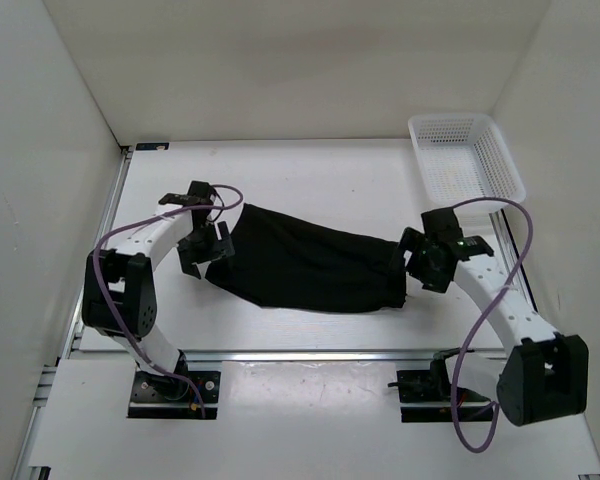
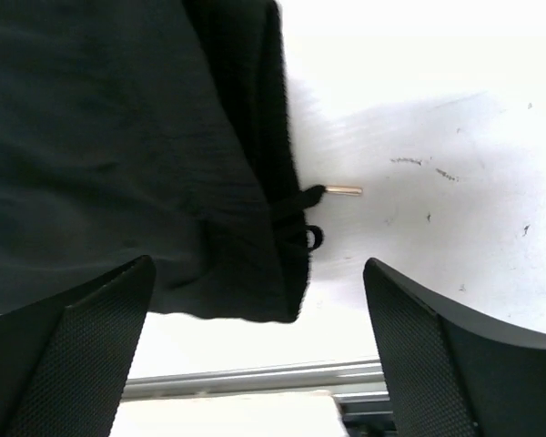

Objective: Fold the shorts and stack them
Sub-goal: Fold the shorts

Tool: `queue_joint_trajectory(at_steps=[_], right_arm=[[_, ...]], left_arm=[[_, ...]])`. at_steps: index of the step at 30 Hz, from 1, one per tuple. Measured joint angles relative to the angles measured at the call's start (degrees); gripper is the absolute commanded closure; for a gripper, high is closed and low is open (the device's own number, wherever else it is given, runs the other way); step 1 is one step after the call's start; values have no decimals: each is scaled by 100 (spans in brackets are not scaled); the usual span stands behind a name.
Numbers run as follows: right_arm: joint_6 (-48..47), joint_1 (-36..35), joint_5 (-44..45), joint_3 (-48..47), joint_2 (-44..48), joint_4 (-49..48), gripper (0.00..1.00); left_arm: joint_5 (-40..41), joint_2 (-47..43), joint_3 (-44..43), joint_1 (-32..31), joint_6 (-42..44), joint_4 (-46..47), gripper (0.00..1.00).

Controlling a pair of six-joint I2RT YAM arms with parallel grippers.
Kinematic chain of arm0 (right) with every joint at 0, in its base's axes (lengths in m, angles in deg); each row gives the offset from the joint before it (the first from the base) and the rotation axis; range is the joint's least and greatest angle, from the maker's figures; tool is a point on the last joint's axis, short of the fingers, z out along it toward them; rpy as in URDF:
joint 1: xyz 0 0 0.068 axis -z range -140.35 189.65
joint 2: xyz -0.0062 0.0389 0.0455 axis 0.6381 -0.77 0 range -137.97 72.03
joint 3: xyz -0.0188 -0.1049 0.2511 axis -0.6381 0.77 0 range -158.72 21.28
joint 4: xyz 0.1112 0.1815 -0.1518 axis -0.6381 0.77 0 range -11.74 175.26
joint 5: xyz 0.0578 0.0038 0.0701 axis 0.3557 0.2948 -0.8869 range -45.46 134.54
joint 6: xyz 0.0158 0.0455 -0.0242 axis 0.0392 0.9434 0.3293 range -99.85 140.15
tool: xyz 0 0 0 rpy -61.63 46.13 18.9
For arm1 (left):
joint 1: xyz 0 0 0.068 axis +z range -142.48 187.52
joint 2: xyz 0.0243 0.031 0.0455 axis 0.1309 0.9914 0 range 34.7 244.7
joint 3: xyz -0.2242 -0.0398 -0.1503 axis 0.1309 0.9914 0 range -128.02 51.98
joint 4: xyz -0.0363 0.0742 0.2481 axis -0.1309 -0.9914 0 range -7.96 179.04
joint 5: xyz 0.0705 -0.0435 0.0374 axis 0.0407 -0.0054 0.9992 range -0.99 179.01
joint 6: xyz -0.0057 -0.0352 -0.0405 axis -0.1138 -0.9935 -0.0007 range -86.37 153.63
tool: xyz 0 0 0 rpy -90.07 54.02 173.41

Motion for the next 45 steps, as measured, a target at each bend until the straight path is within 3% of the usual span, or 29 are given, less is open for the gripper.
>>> queue_joint_trajectory(at_steps=[7,12,17,23,26,31,36,38,40,41,42,43,45], right_arm=[[391,763,-938,343,730,-214,0],[1058,1119,-1934,1631,1182,-892,1],[1687,1143,-2299,2559,1464,-1646,3],[1961,1119,-2155,2614,741,-2990,23],[2065,975,-1895,2562,291,-3611,42],[1958,678,-1274,2201,-431,-3880,100],[1587,632,-651,1399,-520,-3366,100],[1344,625,-411,1047,-433,-3178,100],[1060,610,-225,678,-313,-3010,100],[946,592,-175,494,-284,-2929,100],[796,570,-120,269,-280,-2837,100],[647,544,-96,26,-299,-2761,100],[389,450,-48,-424,-382,-2660,100]], left_arm=[[15,-269,-667,0,9,-411,7],[35,-413,-955,0,9,-505,7],[35,-446,-966,0,9,-586,7],[37,-444,-966,0,9,-573,7],[37,-442,-953,2,2,-551,8],[33,-376,-901,59,-24,-525,8],[9,-317,-791,326,-44,-450,12],[-50,-293,-739,433,-48,-396,17],[-114,-234,-621,525,-79,-258,34],[-164,-168,-570,544,-79,-201,46],[-216,-72,-516,549,-94,-131,75],[-286,70,-481,549,-116,-68,88],[-378,424,-452,557,-125,61,90]])
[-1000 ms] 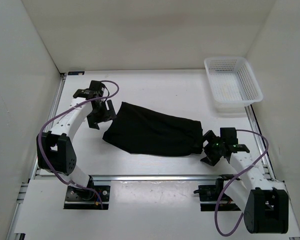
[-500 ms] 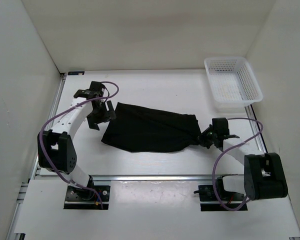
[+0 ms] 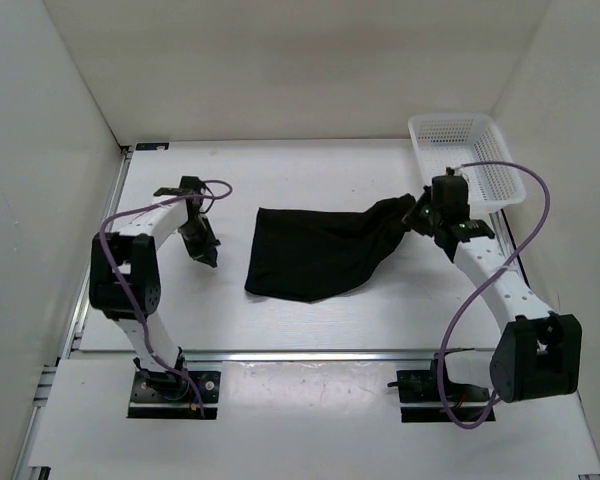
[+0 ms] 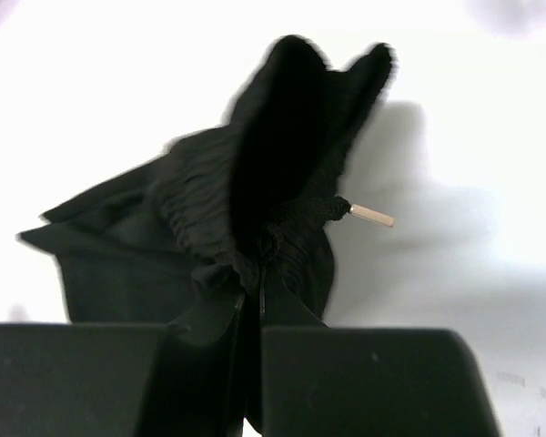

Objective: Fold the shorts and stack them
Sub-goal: Fold the shorts

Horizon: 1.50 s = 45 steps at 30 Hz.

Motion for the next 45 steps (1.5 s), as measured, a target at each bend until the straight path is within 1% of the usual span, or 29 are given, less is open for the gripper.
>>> queue_joint_trajectory(at_steps=[4,7,16,20,24,28,31,34,39,40,41,42,43,44,45], right_arm=[[-387,-321,96,-772,-361,177,100],[-535,-680,151,-1303,-717,415,100],[-951,-2465,682,-2826,-1812,1003,100],[-1078,-3198,876,-3410,-2433,1239,100],[-1178,-3775,1016,-4087,-3263,1399,100],[-1276,-4210,1141,-4815,-4089,1537,100],[-1283,-4446,1134,-5132,-4446,1609,100],[-1272,-4559,1121,-5274,-4559,1685,100],[-1261,-4540,1117,-5407,-4583,1696,99],[-1250,-4529,1102,-5418,-4588,1698,90],[-1226,-4518,1075,-5427,-4592,1696,76],[-1213,-4505,1016,-5427,-4592,1692,45],[-1196,-4494,935,-5427,-4592,1683,36],[-1233,-4489,848,-5427,-4590,1663,25],[-1248,-4489,780,-5414,-4581,1631,15]], left_arm=[[-184,719,13,-44,-48,219,90],[-299,1023,-24,-173,-125,249,90],[-621,1307,-391,-826,-284,415,90],[-728,1346,-422,-879,-339,415,90],[-782,1355,-422,-874,-376,413,90],[-782,1355,-422,-874,-387,415,90],[-780,1355,-420,-874,-389,415,90],[-778,1353,-415,-874,-396,417,90],[-772,1349,-409,-872,-446,420,90],[-769,1349,-409,-866,-457,415,75],[-761,1349,-409,-844,-457,411,69],[-765,1349,-409,-811,-466,404,64],[-765,1346,-413,-780,-481,369,57],[-748,1346,-431,-732,-487,313,55],[-702,1344,-450,-658,-496,249,46]])
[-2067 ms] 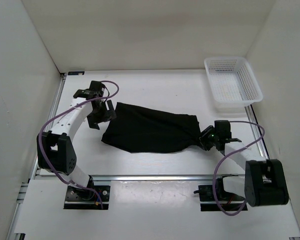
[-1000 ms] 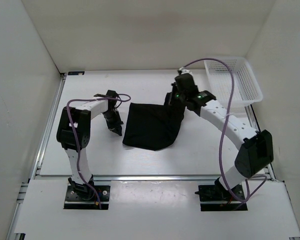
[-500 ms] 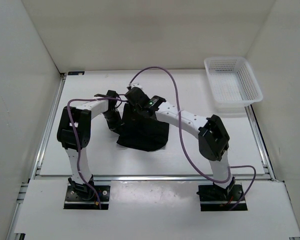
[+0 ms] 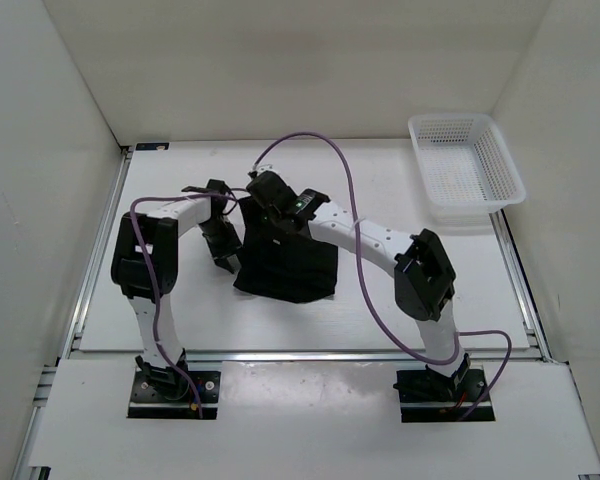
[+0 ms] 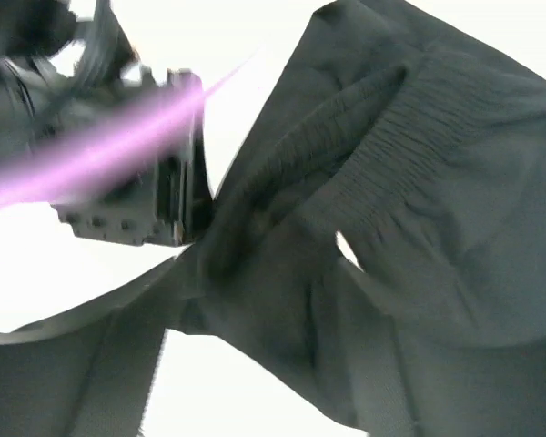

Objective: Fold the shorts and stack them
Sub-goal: Fold the shorts

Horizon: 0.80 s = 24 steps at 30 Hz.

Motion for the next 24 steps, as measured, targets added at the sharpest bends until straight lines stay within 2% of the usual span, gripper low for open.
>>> queue_joint_trajectory(at_steps=[4,6,7,9,10,12,13,14,15,19,24], right_arm=[[-44,-59,-151,525,380,-175,7],[-28,-94,-140,1093,896,-232,7],[-9,-107,-129,1360,1198,-240,12],[35,-101,-96,1851,1836,-350,30],[103,-57,-87,2094,2194,-387,54],[254,120,-35,2522,2820,-525,75],[341,269,-42,2691,3051,-584,90],[387,420,-50,2813,3193,-614,95],[494,616,-92,2938,3283,-673,98],[778,1307,-417,3366,3150,-796,96],[933,1482,-1008,3399,2243,-973,98]], left_arm=[[299,-7,-398,479,55,-426,45],[446,-26,-817,688,94,-625,45],[535,-55,-1047,769,118,-697,46],[688,-162,-1504,820,181,-828,54],[745,-221,-1707,763,223,-868,58],[791,-328,-2048,516,286,-920,66],[800,-361,-2181,332,319,-935,67],[802,-372,-2295,142,348,-955,70],[798,-367,-2430,-98,374,-979,76],[719,-26,-3005,-981,437,-1054,88],[509,1029,-3624,-1475,479,-992,90]])
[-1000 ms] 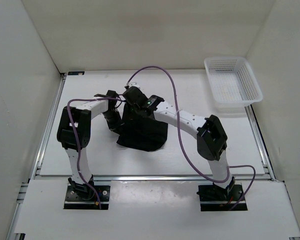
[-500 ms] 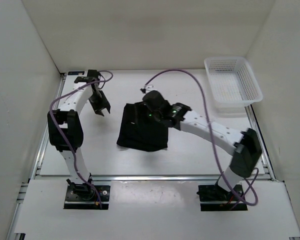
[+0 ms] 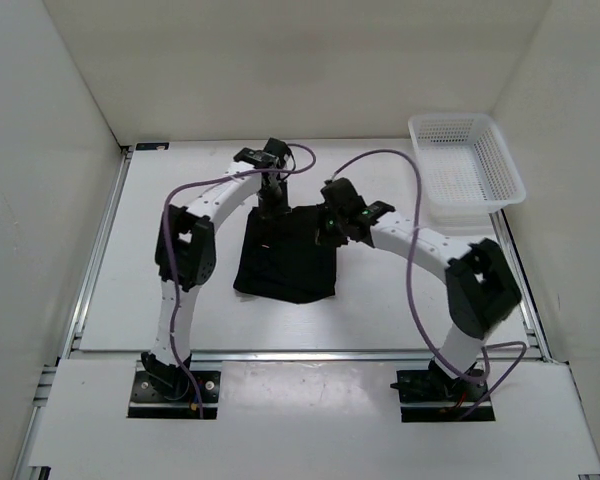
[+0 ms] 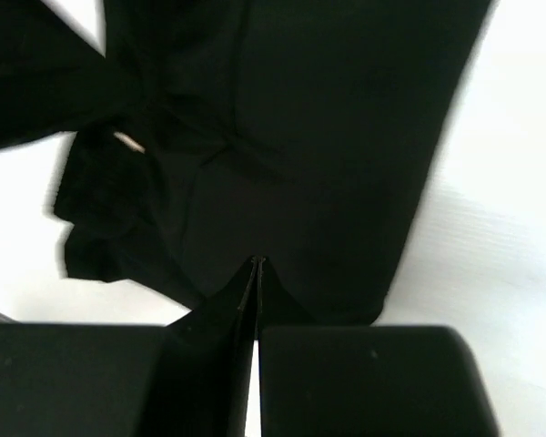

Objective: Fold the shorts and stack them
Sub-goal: Fold the shorts

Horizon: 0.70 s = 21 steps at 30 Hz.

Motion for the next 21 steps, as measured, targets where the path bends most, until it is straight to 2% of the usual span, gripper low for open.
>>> queue_joint_trajectory(at_steps=[5,8,13,16,18,19,20,21], right_arm=[[101,-20,-251,-275,-1287,-87,100],[227,7,-249,-632,-1950,63,100],[424,98,118,-1259,-2326,358,100],[501,175,378,-1554,-2468,564,100],[509,234,608,-1633,-2490,634,93],[476,260,708,-1670,-2490,697,82],[404,284,807,-1705,-2485,750,75],[354,304,881,-1725,-2455,787,73]], left_arm=[[-22,1200,-466,153,-2,-11,90],[-168,1366,-638,245,-11,-122,90],[-151,1523,-1019,332,48,-175,90],[-195,1788,-1445,358,90,-238,81],[-234,1917,-1751,367,114,-302,76],[-243,1969,-1895,367,133,-343,69],[-243,1993,-2046,378,155,-407,64],[-243,2000,-2192,391,188,-472,59]])
